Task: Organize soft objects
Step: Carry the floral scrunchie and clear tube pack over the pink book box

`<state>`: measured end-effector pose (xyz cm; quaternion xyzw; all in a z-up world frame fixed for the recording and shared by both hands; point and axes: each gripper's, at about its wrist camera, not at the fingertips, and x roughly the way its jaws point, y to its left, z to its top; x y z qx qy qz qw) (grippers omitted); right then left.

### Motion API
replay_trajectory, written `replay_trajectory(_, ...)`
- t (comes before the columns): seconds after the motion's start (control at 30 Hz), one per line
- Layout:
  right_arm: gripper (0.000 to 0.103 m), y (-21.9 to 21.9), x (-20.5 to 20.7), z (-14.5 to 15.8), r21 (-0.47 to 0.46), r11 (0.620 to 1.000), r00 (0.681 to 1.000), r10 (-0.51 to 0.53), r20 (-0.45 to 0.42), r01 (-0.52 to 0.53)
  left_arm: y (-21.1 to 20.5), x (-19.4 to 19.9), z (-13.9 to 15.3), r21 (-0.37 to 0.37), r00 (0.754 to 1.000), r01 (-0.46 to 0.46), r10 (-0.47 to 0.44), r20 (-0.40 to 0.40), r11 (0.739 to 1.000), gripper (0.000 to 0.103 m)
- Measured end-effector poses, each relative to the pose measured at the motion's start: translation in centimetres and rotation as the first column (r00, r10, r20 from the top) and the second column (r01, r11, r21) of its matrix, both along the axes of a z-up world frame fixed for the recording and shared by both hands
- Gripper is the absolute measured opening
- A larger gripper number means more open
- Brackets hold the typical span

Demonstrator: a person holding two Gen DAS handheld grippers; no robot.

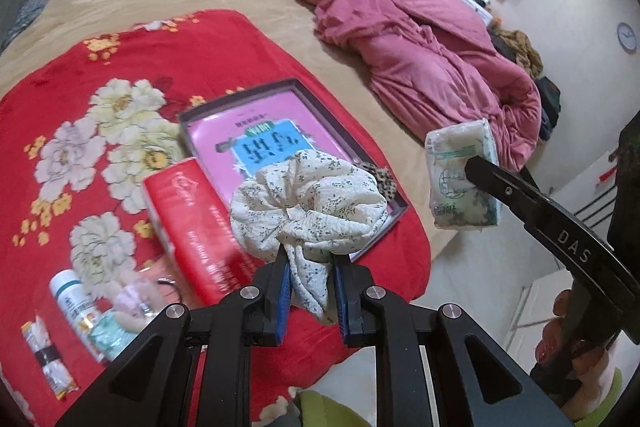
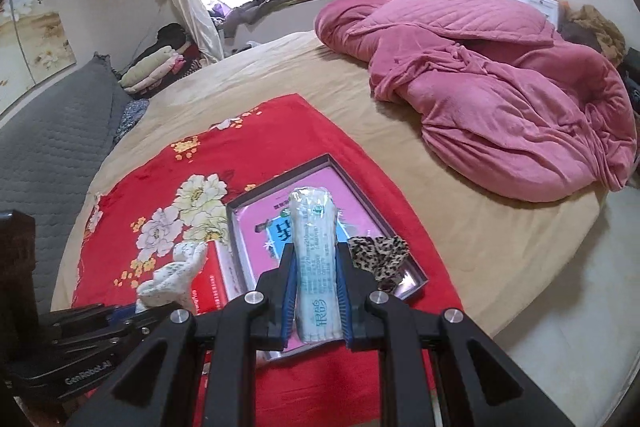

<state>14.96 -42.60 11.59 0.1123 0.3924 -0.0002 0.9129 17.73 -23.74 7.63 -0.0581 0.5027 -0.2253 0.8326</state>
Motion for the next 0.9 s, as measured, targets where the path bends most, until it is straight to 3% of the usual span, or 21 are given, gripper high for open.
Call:
replay_trajectory(0.6, 0.018, -2.6, 2.4, -5.5, 0.031, 0.999, 0.992, -0.013, -0.125, 0.017, -7.4, 2.4, -8.4, 0.054, 0.976, 0.141, -0.13, -0.177, 0.988, 0.019)
replay_trajectory(0.9, 0.019, -3.2, 3.7, -7.7, 0.054, 0.998, 0.985, -0.011, -0.17, 0.021, -8.5, 4.6, -12.1, 0.102, 0.963, 0.16, -0.133, -0.234, 0.982, 0.019)
